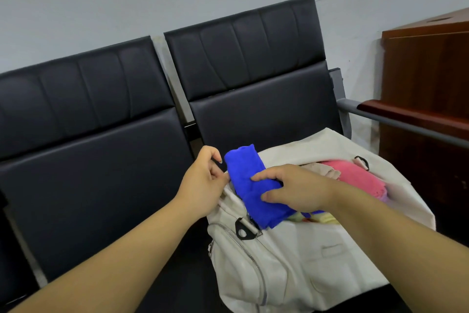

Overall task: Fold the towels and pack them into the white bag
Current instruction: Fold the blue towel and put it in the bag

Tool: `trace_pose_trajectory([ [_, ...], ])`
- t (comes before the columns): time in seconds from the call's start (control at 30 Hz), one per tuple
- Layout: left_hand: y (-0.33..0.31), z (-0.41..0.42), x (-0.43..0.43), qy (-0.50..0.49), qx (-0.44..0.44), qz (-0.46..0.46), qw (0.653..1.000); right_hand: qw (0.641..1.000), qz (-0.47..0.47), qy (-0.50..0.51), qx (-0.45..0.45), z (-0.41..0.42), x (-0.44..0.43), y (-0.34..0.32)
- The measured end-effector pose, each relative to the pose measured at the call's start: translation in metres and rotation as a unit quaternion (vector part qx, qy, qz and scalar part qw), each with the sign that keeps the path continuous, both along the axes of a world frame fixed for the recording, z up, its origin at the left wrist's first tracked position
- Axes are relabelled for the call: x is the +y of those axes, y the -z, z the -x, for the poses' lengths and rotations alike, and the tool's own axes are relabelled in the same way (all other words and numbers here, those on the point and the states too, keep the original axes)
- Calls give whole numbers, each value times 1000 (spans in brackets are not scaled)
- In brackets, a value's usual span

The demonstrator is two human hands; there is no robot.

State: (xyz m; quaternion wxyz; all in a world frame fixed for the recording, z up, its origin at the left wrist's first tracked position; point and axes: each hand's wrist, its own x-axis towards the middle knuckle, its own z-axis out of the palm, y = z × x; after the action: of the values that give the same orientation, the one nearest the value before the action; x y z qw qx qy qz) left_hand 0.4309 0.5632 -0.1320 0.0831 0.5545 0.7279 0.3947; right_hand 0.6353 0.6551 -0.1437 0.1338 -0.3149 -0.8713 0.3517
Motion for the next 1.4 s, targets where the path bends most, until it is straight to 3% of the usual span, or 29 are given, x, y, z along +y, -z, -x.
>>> trace_pose_trajectory([
  [0.13,0,-3,7,-35,1,-25,999,1000,11,-11,-3,-5,4,-2],
  [0.3,-2,-7,11,-42,-27,-78,996,995,-13,-34,-95,11,-1,-4],
  [0.4,-5,-3,7,-30,-7,-65,997,994,-35,-17,-106,20,4,-4],
  [0.5,-8,-1,5,-16,36,-52,998,995,-82,15,-57,24,0,7],
  [0.6,-10,-1,3,20,91,-26,995,973,-220,56,50,22,-5,23],
  [0.7,-15,4,3,54,146,28,987,979,-178,7,95,17,-2,23],
  [0.87,-16,8,7,51,176,140,973,993,-80,-68,-53,19,10,23],
  [1.0,-4,5,11,28,110,141,984,991,-40,-65,-114,27,20,22],
  [1.17,-9,0,13,27,143,163,976,979,-85,-95,-161,32,17,16],
  [1.3,-26,-2,3,33,196,160,967,938,-178,-144,-258,48,15,7],
  [1.4,-26,-1,-2,36,218,168,961,940,-164,-141,-265,59,20,8],
])
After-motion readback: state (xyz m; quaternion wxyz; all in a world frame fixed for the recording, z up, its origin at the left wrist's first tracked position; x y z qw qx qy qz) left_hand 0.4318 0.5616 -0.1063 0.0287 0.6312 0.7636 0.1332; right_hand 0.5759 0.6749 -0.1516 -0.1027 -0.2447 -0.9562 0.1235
